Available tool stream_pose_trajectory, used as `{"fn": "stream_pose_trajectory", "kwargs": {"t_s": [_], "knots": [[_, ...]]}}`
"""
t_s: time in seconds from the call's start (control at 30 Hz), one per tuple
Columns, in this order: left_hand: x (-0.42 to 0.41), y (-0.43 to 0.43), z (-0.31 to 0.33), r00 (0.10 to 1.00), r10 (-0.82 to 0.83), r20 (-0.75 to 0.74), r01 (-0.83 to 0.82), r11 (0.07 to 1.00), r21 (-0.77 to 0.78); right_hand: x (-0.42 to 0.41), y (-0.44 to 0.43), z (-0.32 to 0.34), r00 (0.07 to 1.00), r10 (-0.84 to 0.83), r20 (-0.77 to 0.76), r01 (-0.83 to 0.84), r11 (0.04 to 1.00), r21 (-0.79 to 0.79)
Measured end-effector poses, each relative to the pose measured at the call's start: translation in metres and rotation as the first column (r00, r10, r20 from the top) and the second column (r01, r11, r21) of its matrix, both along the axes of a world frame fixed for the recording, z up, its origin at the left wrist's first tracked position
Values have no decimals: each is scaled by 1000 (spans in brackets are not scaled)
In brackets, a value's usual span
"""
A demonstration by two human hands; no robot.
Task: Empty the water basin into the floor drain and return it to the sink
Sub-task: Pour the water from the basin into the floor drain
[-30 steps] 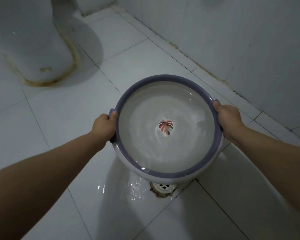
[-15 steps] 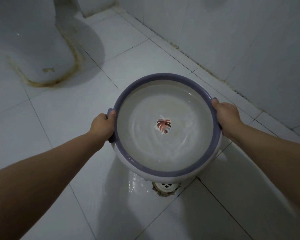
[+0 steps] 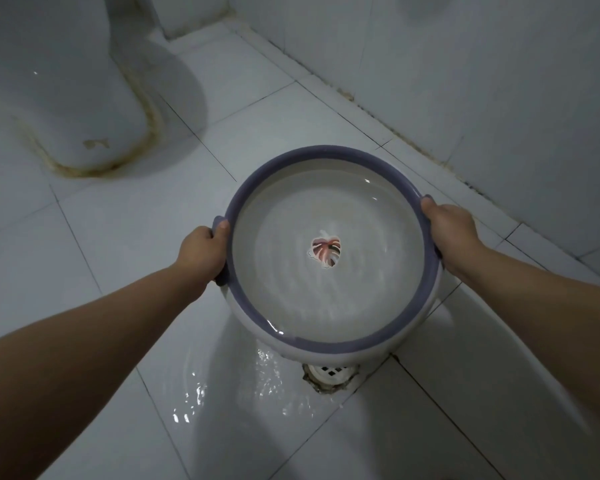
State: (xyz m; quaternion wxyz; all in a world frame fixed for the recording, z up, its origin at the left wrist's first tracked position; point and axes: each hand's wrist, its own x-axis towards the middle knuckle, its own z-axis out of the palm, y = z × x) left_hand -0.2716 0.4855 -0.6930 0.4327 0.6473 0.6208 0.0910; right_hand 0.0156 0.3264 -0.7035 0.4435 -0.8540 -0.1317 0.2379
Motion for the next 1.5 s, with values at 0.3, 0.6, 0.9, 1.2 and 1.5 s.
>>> {"fn": "stream_pose_trajectory", "kwargs": {"t_s": [0.3, 0.6, 0.9, 1.2, 1.5], "knots": [[-3, 0, 1, 1000, -10, -1, 10, 1000, 29, -2, -1, 3, 1000, -8, -23, 9, 1000, 23], [-7, 2, 1, 1000, -15, -10, 16, 999, 43, -4, 1, 4, 1000, 2, -29, -1, 999, 34], [-9, 3, 2, 1000, -19, -16, 19, 999, 51, -5, 3, 5, 1000, 10, 9, -10, 1000, 6], [-9, 1, 2, 999, -24, -27, 26, 998, 52, -5, 2, 5, 1000, 11, 5, -11, 1000, -4], [-8, -1, 1, 999, -33, -24, 34, 999, 31, -3, 1, 4, 1000, 15, -1, -15, 1000, -9]]}}
